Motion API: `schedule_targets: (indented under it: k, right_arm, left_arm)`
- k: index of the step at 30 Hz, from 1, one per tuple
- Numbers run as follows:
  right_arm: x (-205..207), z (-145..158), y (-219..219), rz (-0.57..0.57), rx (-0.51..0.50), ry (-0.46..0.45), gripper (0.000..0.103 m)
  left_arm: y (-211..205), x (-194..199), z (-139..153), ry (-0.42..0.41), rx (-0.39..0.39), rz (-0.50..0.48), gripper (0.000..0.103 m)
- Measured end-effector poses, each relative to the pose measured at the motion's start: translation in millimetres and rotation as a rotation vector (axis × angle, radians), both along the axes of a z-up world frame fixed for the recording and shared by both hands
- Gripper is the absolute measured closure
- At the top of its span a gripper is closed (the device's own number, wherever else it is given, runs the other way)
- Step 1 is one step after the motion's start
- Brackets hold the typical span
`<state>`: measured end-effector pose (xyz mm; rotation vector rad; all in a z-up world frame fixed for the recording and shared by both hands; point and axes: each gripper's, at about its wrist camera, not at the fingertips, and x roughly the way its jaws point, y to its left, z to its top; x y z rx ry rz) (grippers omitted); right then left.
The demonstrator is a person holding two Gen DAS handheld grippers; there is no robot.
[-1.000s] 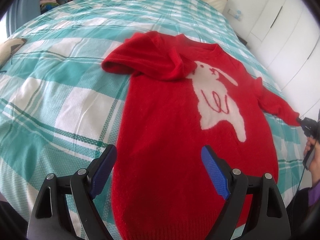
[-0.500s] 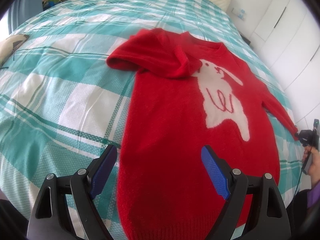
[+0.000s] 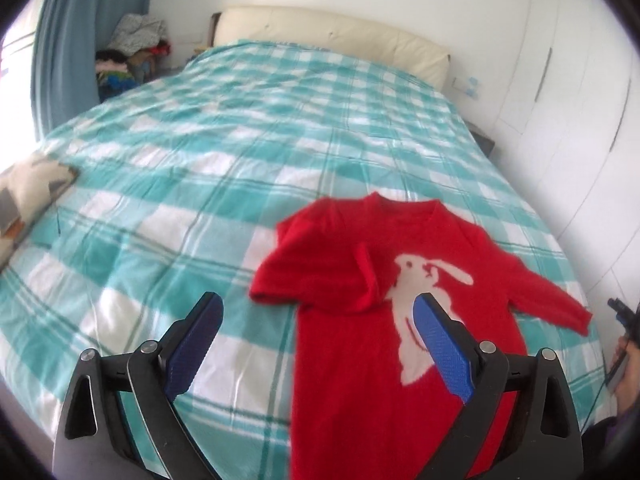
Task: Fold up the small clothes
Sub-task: 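Grasp the sleeve cuff with the right gripper and pull it outward, then grasp the other sleeve cuff with the left gripper and stretch it outward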
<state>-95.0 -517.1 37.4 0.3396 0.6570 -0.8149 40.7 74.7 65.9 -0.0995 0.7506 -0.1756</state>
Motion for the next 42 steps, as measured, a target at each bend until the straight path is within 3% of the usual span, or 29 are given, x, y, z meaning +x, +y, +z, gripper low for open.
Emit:
schedule_targets:
  k: [2, 5, 8, 12, 13, 14, 15, 16, 18, 21, 25, 29, 32, 34, 36, 42]
  right_arm:
    - [3.4, 4.7, 15.1, 0.064, 0.024, -0.049, 0.039]
    - [11.9, 3.7, 41.4, 0.172, 0.054, -0.062, 0.039]
    - [21.6, 0.3, 69.3, 0.265, 0.025, -0.032, 0.039]
    - [28.4, -3.2, 92.6, 0.342, -0.02, 0.005, 0.039]
    - [31.8, -5.5, 95.5, 0.354, -0.03, 0.015, 0.039]
    - [33.6, -6.5, 97.3, 0.361, -0.036, 0.021, 0.039]
    - [35.0, -7.7, 99.1, 0.367, -0.037, 0.024, 0.039]
    - [36.4, -8.8, 100.1, 0.373, -0.034, 0.027, 0.039]
    - [38.2, -11.0, 101.4, 0.378, -0.026, 0.031, 0.039]
    - [39.4, -12.1, 101.1, 0.384, -0.012, 0.027, 0.039]
    - [37.5, -9.4, 101.5, 0.386, -0.015, 0.011, 0.039]
    - [39.2, -9.2, 103.7, 0.389, -0.007, 0.005, 0.039]
    - [42.5, -11.7, 109.3, 0.398, -0.013, 0.013, 0.039]
    - [44.9, -14.7, 115.1, 0.41, -0.026, 0.028, 0.039]
    - [47.7, -19.4, 120.0, 0.424, -0.032, 0.049, 0.039]
    - [53.4, -25.1, 128.2, 0.448, -0.035, 0.068, 0.039]
  left_arm:
    - [-20.4, 37.1, -7.5, 0.062, 0.025, -0.102, 0.006]
    - [-50.3, 94.0, -42.3, 0.238, 0.0, -0.214, 0.011]
    - [-69.5, 136.0, -78.5, 0.358, 0.01, -0.198, 0.023]
    - [-82.4, 165.1, -114.9, 0.429, 0.066, -0.149, 0.035]
    - [-83.0, 168.2, -120.9, 0.443, 0.044, -0.15, 0.048]
    - [-83.6, 169.6, -125.4, 0.455, 0.008, -0.161, 0.075]
    - [-84.7, 169.1, -128.6, 0.469, -0.034, -0.186, 0.093]
    - [-86.4, 166.1, -127.1, 0.461, -0.054, -0.205, 0.1]
    - [-79.7, 155.6, -109.7, 0.369, -0.054, -0.199, 0.1]
    - [-25.7, 143.8, -70.1, 0.262, -0.161, -0.066, 0.1]
    - [90.1, 126.3, -34.2, 0.142, -0.261, 0.284, 0.1]
    - [183.0, 98.8, -34.3, 0.08, -0.238, 0.577, 0.1]
    - [217.1, 76.9, -54.6, 0.054, -0.194, 0.722, 0.1]
    - [234.6, 68.5, -76.2, 0.102, -0.182, 0.804, 0.1]
    - [251.3, 63.1, -95.3, 0.161, -0.285, 0.852, 0.1]
    - [260.4, 49.7, -109.0, 0.24, -0.184, 0.958, 0.1]
